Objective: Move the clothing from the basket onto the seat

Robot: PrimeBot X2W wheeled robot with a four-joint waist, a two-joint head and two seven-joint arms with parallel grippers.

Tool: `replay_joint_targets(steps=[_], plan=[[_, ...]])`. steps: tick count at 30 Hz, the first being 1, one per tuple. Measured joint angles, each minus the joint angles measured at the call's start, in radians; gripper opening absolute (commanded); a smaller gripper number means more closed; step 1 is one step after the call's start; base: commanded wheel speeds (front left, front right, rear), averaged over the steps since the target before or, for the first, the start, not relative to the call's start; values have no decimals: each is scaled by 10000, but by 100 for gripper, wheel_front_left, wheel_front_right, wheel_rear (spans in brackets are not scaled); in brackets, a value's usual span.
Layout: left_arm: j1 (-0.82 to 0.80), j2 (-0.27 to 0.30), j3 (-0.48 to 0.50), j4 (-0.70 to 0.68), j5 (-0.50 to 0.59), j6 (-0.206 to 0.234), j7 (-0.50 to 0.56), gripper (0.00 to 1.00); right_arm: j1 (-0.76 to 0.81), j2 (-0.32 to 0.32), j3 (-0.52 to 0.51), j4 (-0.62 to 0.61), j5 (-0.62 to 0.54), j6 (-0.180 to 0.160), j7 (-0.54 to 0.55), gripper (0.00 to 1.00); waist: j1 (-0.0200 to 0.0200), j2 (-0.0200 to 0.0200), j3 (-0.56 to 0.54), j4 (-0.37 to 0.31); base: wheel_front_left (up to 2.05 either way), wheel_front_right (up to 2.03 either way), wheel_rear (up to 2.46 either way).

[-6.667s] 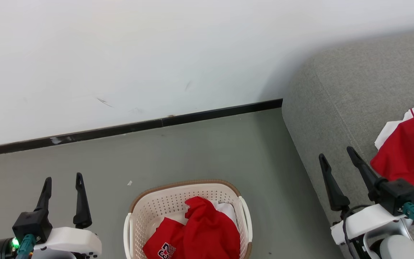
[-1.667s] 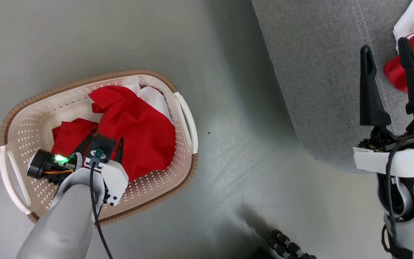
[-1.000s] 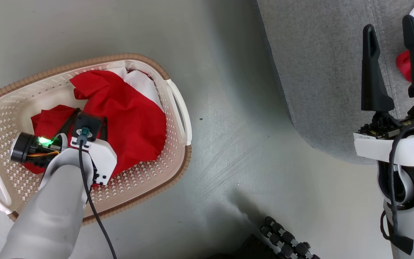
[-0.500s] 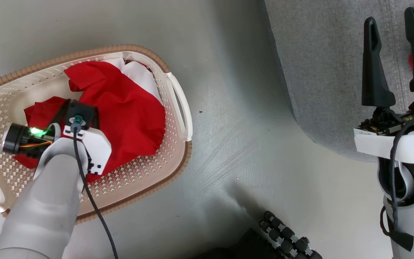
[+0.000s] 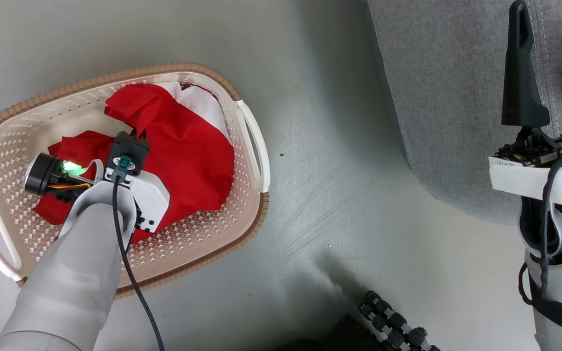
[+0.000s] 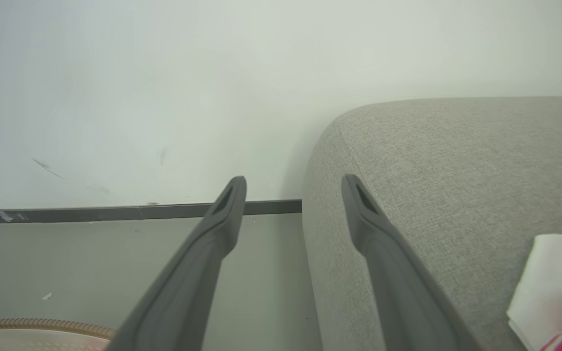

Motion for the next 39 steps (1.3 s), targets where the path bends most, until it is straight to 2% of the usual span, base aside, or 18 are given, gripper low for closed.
replay_joint_targets(steps=[14,25,32,39], plan=[[90,4,-564,-602,244,-516,-309,0,-124,-4,-21,428,-113,0,-2,100,0,0,-694,510,0,0,0],[709,330,-474,-1597,234,-522,-474,0,-119,-12,249,907,-552,0,-2,100,0,0,-1415,973,0,0,0],[1057,560,-276,-2445,155,-493,-487,0,-121,-19,489,966,-876,0,-2,100,0,0,-1854,1263,0,0,0],[1318,763,38,-4441,6,-332,-502,0,-119,-94,700,1252,-1152,0,-2,100,0,0,-2497,1654,0,0,0]])
